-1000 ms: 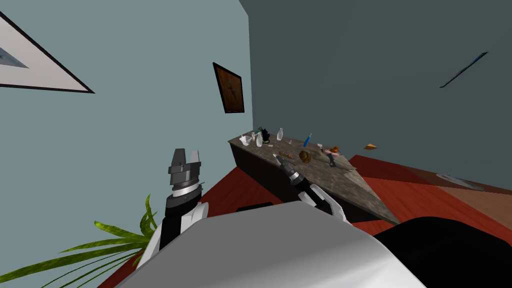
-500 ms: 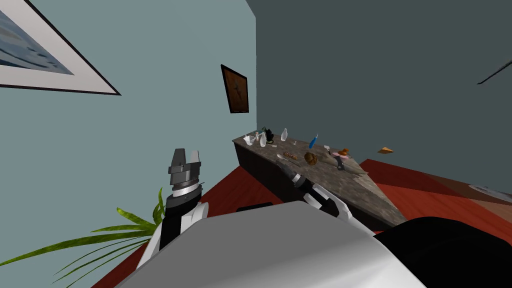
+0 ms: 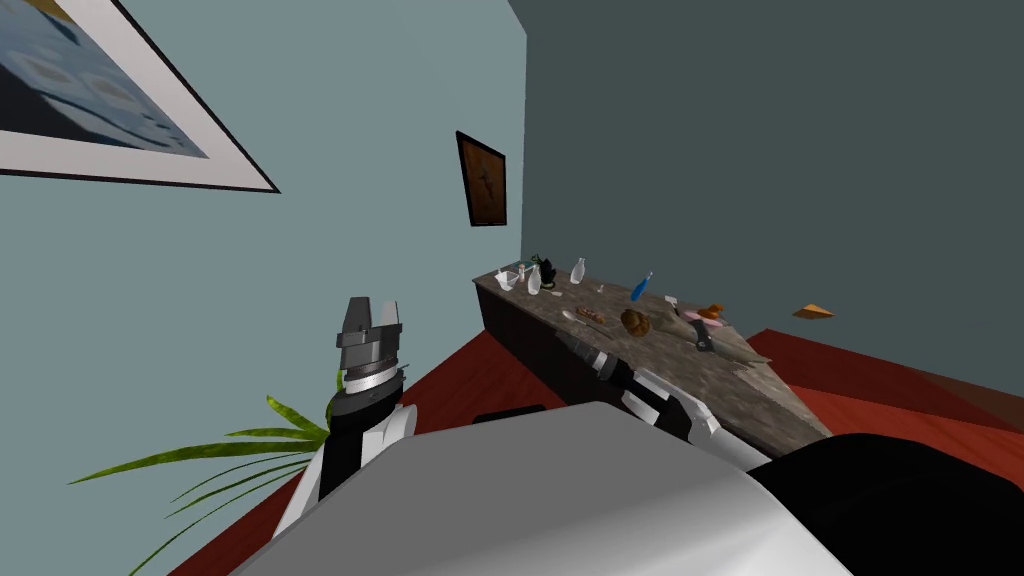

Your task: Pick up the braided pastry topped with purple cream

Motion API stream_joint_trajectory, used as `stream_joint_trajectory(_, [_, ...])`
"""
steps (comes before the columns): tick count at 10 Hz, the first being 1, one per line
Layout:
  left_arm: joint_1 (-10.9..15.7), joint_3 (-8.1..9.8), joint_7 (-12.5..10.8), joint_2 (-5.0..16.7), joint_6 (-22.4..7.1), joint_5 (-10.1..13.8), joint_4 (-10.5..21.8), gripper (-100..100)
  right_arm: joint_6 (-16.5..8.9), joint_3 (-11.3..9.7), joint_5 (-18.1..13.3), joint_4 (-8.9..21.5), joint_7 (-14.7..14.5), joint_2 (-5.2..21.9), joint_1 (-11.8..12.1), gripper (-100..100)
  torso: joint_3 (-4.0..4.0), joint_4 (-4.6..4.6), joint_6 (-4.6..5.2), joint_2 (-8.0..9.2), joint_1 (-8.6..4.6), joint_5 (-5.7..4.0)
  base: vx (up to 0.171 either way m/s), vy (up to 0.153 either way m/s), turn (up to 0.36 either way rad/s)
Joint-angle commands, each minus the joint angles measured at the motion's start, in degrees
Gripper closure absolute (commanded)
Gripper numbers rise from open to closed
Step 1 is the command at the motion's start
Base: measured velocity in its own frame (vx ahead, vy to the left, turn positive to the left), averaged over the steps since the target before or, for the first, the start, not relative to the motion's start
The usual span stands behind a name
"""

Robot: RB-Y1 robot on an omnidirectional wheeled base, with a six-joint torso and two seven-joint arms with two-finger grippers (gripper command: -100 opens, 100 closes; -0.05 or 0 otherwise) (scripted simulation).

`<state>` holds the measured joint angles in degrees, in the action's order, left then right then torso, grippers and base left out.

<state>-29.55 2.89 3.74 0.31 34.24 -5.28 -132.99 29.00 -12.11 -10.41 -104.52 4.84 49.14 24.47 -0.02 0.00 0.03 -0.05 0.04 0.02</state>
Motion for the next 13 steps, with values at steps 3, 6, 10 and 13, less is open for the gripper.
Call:
stream_joint_trajectory(3, [0.0, 0.0, 0.0, 0.0, 0.0, 0.0, 0.0, 0, 0.8, -1.0, -0.3, 2.5, 0.2, 6.0, -0.3, -100, 0.01, 0.0, -0.04, 0.01, -0.01, -0.01, 0.011, 0.016, 0.081])
stream_joint_trajectory(6, [0.0, 0.0, 0.0, 0.0, 0.0, 0.0, 0.0, 0, 1.6, -1.9, -0.7, 4.8, 0.2, 10.0, -0.3, -100, -0.02, -0.01, 0.0, -0.03, -0.02, -0.01, 0.02, 0.014, 0.076])
stream_joint_trajectory(10, [0.0, 0.0, 0.0, 0.0, 0.0, 0.0, 0.0, 0, 3.3, -3.9, -1.6, 9.2, 0.2, 17.3, -0.2, -100, -0.03, -0.01, -0.03, -0.05, -0.05, -0.02, 0.024, 0.009, 0.13])
stream_joint_trajectory(13, [0.0, 0.0, 0.0, 0.0, 0.0, 0.0, 0.0, 0, 4.1, -4.9, -2.0, 11.5, 0.2, 21.7, -0.1, -100, -0.04, -0.01, 0.01, -0.06, -0.06, -0.02, 0.027, 0.002, 0.075])
